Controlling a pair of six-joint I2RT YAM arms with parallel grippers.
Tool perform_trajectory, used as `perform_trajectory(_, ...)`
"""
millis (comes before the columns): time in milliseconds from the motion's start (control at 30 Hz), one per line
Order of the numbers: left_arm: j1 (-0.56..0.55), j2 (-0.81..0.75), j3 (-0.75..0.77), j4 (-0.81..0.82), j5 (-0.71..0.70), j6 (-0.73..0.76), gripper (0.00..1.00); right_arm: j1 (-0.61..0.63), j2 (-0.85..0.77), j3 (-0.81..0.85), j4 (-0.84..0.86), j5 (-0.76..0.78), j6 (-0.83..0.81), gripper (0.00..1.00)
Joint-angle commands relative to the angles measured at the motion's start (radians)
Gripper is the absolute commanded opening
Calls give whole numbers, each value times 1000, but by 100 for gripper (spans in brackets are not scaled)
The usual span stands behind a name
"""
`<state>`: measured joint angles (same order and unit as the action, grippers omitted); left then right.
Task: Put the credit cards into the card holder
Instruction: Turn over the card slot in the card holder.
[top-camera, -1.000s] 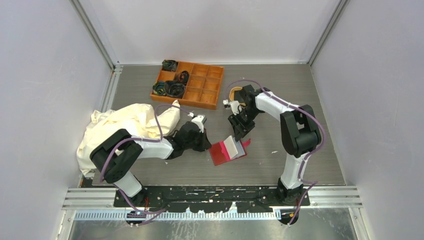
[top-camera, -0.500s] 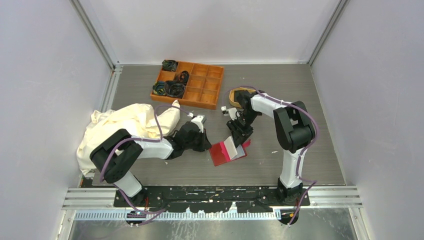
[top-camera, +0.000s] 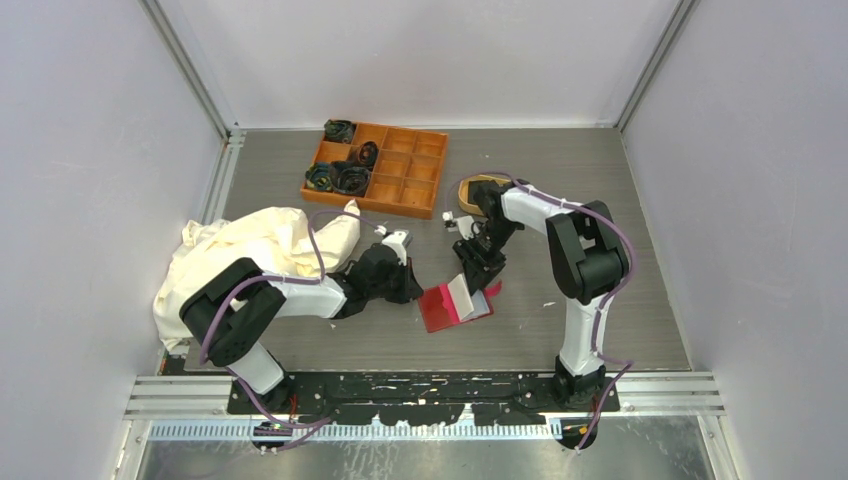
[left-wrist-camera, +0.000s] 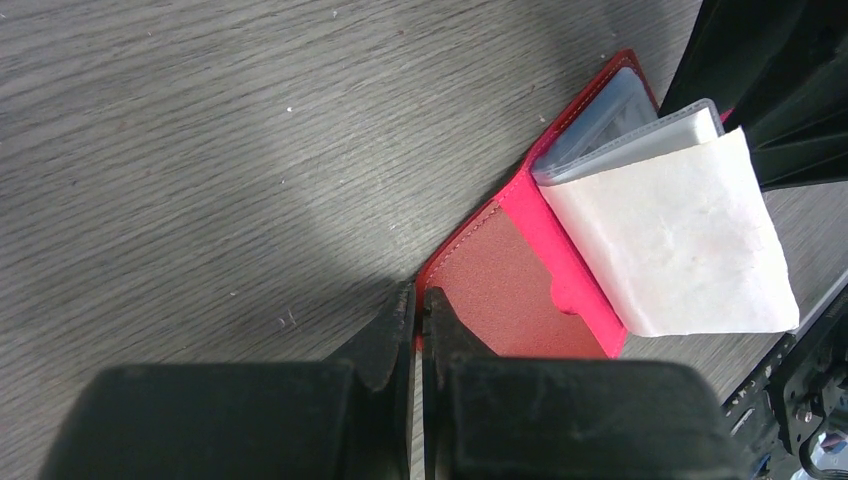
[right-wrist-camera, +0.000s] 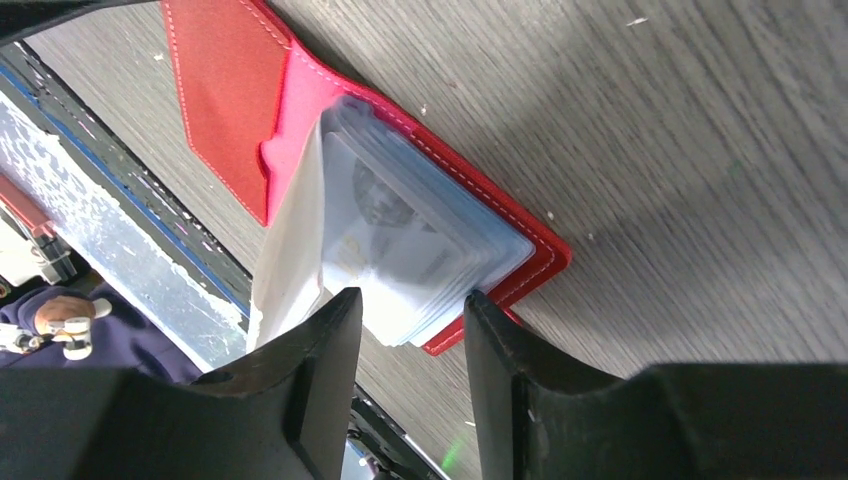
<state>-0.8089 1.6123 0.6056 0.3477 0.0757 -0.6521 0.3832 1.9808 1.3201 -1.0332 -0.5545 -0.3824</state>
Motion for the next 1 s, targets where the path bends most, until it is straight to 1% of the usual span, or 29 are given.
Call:
perform_trajectory(0, -2, -17, -13, 0, 29, -11, 0, -22, -107, 9, 12, -42, 8, 49)
perform_trajectory(100, -1, -12, -8, -1, 27, -12, 0, -26, -117, -6, 10, -55, 6, 49)
perform_trajectory(200, -1, -5, -2, -3, 33, -16, 0, -22, -77, 7, -26, -71, -11, 48)
perform_trajectory(333, -1, -3, 0, -3, 36, -20, 0, -14, -37, 8, -31, -65, -6, 47)
perform_trajectory(767, -2, -3, -3, 3, 48, -30, 0, -2, 39, -4, -3, 42, 29, 48)
perform_trajectory(967, -1, 0, -2, 13, 56, -39, 0, 19, 66, 13, -49, -59, 9, 48)
